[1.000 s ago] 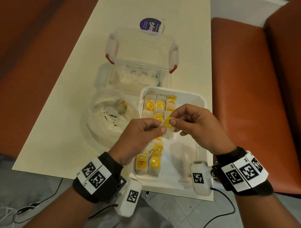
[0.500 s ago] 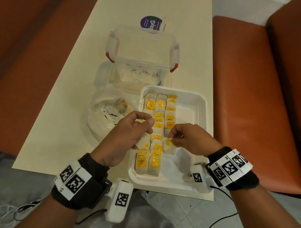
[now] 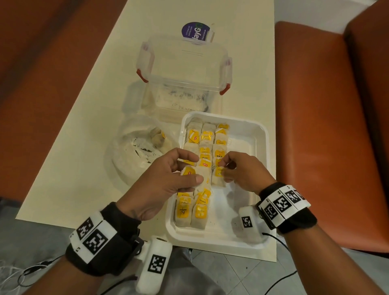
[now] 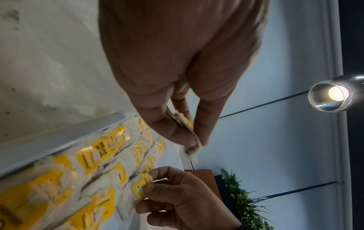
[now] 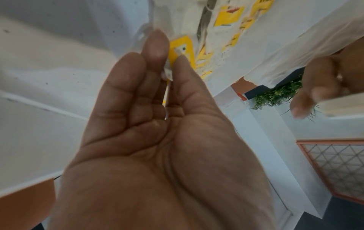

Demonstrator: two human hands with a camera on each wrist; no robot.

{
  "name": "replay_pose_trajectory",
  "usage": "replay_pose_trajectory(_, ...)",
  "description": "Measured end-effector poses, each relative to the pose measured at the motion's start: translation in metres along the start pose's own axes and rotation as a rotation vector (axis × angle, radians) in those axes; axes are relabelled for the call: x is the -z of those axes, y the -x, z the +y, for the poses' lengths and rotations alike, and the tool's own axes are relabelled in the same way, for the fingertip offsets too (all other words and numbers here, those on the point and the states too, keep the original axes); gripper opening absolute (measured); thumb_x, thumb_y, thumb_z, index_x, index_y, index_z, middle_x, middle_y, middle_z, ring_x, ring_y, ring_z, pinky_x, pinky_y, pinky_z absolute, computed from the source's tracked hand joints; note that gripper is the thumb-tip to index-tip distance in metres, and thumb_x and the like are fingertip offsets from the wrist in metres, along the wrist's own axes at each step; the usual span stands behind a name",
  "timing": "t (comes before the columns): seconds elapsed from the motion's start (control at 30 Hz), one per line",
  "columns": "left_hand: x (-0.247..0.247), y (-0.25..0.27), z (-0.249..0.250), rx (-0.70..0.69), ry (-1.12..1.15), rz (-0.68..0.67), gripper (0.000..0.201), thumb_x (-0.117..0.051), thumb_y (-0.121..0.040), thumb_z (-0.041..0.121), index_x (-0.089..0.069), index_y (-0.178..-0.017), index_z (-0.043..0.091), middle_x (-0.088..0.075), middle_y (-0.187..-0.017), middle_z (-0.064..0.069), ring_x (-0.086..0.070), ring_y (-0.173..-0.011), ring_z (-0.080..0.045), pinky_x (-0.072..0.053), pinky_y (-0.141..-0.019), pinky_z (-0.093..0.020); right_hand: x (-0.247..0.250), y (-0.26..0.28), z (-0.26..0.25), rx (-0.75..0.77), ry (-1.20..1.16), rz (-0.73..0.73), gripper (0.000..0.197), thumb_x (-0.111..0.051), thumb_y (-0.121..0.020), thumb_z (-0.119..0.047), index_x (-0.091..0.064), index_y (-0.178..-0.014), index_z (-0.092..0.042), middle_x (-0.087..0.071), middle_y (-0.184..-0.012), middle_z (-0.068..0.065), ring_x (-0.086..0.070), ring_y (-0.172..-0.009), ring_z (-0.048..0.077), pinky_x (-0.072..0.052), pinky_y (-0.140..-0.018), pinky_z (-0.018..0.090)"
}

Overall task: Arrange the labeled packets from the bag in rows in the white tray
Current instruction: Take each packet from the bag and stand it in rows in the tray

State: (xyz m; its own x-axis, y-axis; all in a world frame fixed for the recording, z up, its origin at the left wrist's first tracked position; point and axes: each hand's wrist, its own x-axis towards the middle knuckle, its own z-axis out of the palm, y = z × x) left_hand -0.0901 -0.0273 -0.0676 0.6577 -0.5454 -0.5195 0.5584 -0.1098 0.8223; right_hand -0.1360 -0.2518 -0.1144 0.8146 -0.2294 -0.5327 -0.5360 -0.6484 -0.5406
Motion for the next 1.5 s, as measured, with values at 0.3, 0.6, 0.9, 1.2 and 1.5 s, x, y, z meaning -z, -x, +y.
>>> replay_pose_trajectory(0.3, -0.004, -0.001, 0.002, -0.027, -0.055, -0.013, 0.034, -0.076, -0.079, 0.0, -0.062, -0.105, 0.016, -0.069, -0.068, 0.01, -0.061, -0.063, -0.004, -0.05, -0.057, -0.019, -0.003, -0.001, 0.005, 0.0, -0.072, 0.039, 0.009, -0.072, -0.088, -0.025, -0.063, -0.088, -0.028, -0.071, -0.076, -0.007, -0.07, -0.071, 0.01, -0.056, -0.076, 0.036)
replay_pose_trajectory(0.6, -0.013, -0.004, -0.005, -0.25, -0.633, -0.031, 0.064, -0.079, -0.077, 0.015, -0.046, -0.127, 0.038, -0.067, -0.068, 0.011, -0.059, -0.062, -0.01, -0.051, -0.069, -0.031, 0.014, 0.04, -0.031, 0.203, -0.393, -0.006, 0.018, -0.074, -0.087, -0.037, -0.073, -0.102, -0.027, -0.071, -0.097, -0.01, -0.064, -0.075, 0.003, -0.053, -0.067, 0.025)
replay_pose_trajectory(0.9, -0.025, -0.015, -0.014, -0.294, -0.716, -0.032, 0.077, -0.082, -0.076, 0.026, -0.04, -0.14, 0.041, -0.07, -0.082, 0.014, -0.062, -0.076, -0.003, -0.048, -0.071, -0.017, 0.019, 0.049, -0.024, 0.305, -0.384, -0.134, 0.008, -0.078, -0.085, -0.014, -0.071, -0.09, -0.015, -0.071, -0.084, 0.002, -0.059, -0.07, 0.009, -0.052, -0.071, 0.032)
replay_pose_trajectory(1.2, -0.033, -0.021, -0.021, -0.175, -0.624, -0.023, 0.021, -0.076, -0.086, 0.025, -0.074, -0.106, 0.025, -0.077, -0.085, 0.002, -0.074, -0.073, -0.007, -0.062, -0.064, -0.038, 0.027, 0.05, -0.007, 0.252, -0.533, -0.125, 0.013, -0.077, -0.084, -0.003, -0.069, -0.085, -0.014, -0.067, -0.078, 0.003, -0.059, -0.072, 0.019, -0.049, -0.068, 0.034)
replay_pose_trajectory(1.5, -0.029, -0.015, -0.025, -0.096, -0.831, -0.122, 0.075, -0.083, -0.075, 0.039, -0.043, -0.137, 0.051, -0.065, -0.096, 0.022, -0.068, -0.078, -0.003, -0.056, -0.083, -0.033, 0.027, 0.052, 0.002, 0.19, -0.371, -0.231, 0.018, -0.077, -0.084, -0.006, -0.068, -0.081, -0.022, -0.069, -0.076, -0.003, -0.06, -0.068, 0.01, -0.047, -0.065, 0.024)
